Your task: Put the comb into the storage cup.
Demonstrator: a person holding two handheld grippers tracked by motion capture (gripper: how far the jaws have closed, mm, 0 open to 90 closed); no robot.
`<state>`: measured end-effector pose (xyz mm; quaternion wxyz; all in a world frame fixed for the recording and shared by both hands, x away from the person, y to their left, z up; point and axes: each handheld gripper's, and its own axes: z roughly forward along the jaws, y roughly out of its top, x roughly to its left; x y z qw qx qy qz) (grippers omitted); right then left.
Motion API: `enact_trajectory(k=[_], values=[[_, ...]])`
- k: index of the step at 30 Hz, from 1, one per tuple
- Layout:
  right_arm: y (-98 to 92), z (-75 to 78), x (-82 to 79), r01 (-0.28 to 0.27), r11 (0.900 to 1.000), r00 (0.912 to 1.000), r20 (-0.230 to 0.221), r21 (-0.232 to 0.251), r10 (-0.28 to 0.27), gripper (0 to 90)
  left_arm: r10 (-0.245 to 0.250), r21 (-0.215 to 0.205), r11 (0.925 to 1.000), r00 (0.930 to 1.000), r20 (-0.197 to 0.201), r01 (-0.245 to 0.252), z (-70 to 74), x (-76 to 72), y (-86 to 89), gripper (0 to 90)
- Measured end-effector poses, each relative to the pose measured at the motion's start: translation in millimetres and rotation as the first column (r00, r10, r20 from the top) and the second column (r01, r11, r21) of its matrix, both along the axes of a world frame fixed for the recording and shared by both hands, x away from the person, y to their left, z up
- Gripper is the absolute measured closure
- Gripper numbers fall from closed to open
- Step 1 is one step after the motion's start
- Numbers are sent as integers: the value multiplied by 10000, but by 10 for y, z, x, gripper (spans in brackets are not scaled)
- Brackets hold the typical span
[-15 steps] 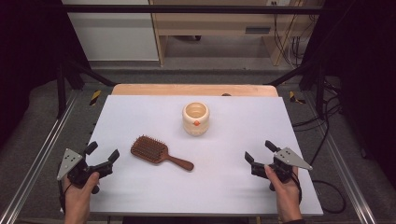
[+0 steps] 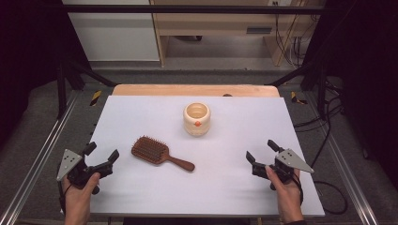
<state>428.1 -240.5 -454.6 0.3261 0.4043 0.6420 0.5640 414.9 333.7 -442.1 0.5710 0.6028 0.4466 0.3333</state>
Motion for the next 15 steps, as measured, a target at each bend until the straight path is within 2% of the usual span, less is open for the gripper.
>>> enact_trajectory(k=[5, 8, 15], values=[[-6, 3, -1, -23, 10000, 10000, -12, 37, 23, 66, 64, -33, 10000, 10000, 26, -63, 4, 13, -13, 23], [2, -2, 3, -72, 10000, 9999, -79, 29, 73, 65, 142, 88, 9999, 9999, -54, -142, 2, 64, -35, 31], [18, -10, 3, -116, 9999, 9998, -143, -64, 115, 65, 354, 250, 9991, 9983, -453, -343, -24, 302, -55, 47]])
